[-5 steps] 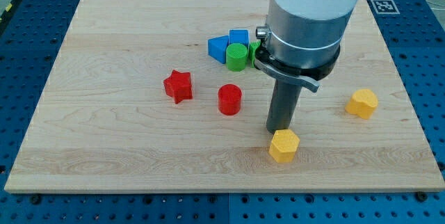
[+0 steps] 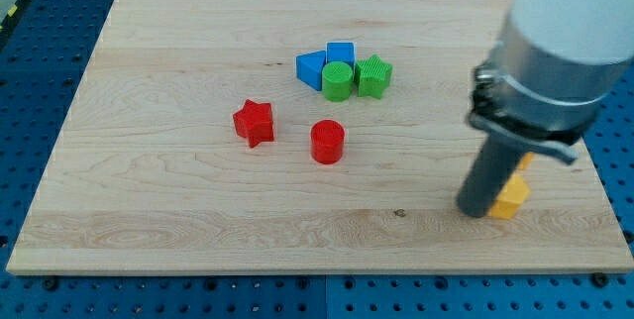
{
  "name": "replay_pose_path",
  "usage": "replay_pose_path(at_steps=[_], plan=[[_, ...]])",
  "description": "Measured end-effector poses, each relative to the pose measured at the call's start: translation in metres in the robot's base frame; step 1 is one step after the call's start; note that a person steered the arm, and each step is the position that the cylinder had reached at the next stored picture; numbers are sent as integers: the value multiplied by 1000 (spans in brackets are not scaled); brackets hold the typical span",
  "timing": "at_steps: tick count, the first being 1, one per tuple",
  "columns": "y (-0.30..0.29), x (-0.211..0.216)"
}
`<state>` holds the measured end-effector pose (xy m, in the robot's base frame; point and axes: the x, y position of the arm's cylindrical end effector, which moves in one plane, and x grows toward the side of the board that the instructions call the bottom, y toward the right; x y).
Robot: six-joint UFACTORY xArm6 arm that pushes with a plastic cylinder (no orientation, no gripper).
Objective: Place the yellow hexagon bottom to the yellow heart
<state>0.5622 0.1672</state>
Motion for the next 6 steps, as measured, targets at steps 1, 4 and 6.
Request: replay_pose_path(at_steps=[1, 4, 6], plan=[[7, 4], [69, 19], [69, 4]])
